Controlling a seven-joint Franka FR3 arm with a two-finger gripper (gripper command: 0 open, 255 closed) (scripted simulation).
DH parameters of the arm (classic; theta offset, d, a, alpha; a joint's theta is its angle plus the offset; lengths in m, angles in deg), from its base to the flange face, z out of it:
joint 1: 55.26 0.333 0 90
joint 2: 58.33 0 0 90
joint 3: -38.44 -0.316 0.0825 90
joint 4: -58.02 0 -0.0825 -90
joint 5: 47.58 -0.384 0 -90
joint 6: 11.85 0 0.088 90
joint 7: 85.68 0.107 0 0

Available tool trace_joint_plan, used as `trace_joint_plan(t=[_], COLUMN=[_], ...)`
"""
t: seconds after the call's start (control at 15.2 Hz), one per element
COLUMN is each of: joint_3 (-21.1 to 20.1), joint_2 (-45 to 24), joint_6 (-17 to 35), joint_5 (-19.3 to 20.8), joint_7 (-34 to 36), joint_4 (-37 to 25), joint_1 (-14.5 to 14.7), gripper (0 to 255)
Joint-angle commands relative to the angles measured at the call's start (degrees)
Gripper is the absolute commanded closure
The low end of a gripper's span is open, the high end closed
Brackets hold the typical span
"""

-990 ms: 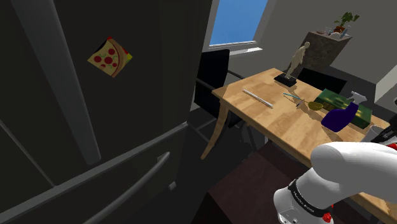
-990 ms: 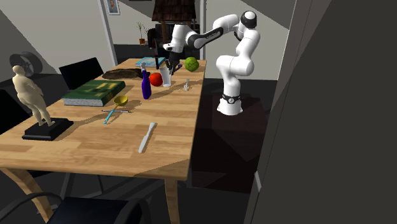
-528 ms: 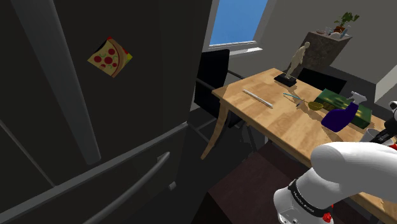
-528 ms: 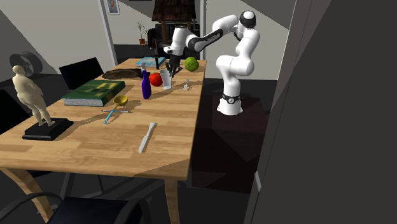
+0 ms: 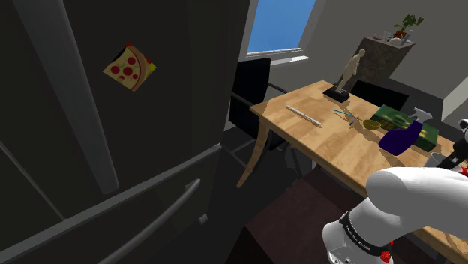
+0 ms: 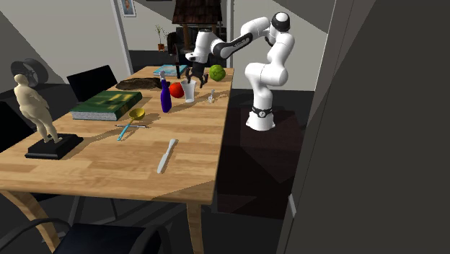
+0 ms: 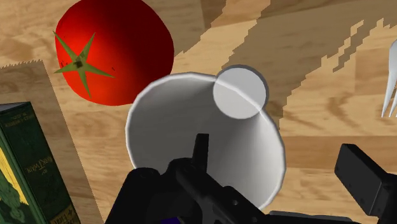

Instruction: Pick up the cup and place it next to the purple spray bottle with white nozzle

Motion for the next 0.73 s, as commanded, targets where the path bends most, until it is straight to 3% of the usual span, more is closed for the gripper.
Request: trace_joint_plan(t=[0.0,0.07,0.33,0.66], joint_3=[0.0,0.0,-8.5,-8.5], joint_2=[0.0,0.0,3.5,3.5], joint_6=[0.0,0.0,-6.9,-7.0], joint_5=[0.0,0.0,-5.9,-5.9], joint_7=[0.0,0.0,-2.3,-2.3], joint_4=[0.0,0.0,-1.1,-1.1], joint_1=[0.0,0.0,-3.3,-3.3], gripper=[0,0,0,0])
